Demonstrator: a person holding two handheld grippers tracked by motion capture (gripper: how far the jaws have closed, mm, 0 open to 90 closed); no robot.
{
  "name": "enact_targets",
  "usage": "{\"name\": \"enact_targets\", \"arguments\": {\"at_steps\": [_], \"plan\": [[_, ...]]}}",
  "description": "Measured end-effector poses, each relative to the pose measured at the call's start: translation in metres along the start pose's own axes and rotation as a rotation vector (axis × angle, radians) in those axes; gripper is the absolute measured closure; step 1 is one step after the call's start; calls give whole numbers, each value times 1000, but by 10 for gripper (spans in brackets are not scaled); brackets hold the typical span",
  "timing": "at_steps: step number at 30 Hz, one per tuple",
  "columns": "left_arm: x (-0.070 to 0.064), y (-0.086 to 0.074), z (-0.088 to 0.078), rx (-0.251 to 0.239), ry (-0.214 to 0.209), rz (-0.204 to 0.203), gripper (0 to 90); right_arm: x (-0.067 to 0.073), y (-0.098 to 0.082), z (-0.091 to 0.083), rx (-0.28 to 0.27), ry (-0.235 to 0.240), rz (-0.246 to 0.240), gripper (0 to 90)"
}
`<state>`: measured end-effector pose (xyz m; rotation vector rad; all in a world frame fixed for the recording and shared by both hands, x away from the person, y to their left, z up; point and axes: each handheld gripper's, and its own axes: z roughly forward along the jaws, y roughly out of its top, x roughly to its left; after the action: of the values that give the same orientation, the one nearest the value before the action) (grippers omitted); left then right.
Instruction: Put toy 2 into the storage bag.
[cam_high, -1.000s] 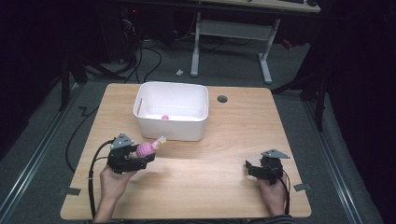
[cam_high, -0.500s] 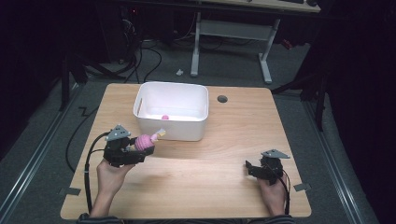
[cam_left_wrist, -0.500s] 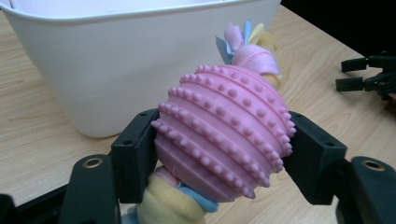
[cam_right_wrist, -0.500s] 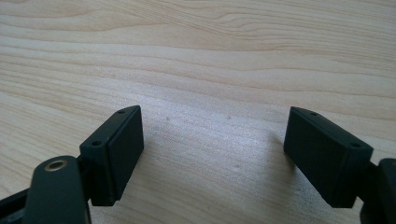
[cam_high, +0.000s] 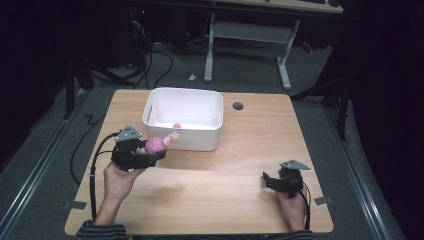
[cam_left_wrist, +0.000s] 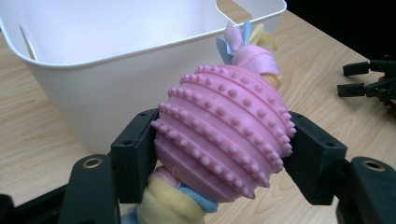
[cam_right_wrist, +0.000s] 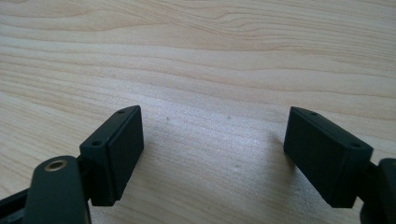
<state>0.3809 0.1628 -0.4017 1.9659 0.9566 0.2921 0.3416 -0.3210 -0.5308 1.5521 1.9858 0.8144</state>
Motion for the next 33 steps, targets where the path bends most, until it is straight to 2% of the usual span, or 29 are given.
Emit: {"name": "enact_targets", "arguments": {"at_steps": [14,26,33], "plan": [[2,29,1,20,-10,20,332,0,0,0,0,0,0,200],[5,55,3,38,8,45,332,0,0,0,0,0,1,201],[9,66,4,45,17,43,332,0,0,0,0,0,1,201]]}}
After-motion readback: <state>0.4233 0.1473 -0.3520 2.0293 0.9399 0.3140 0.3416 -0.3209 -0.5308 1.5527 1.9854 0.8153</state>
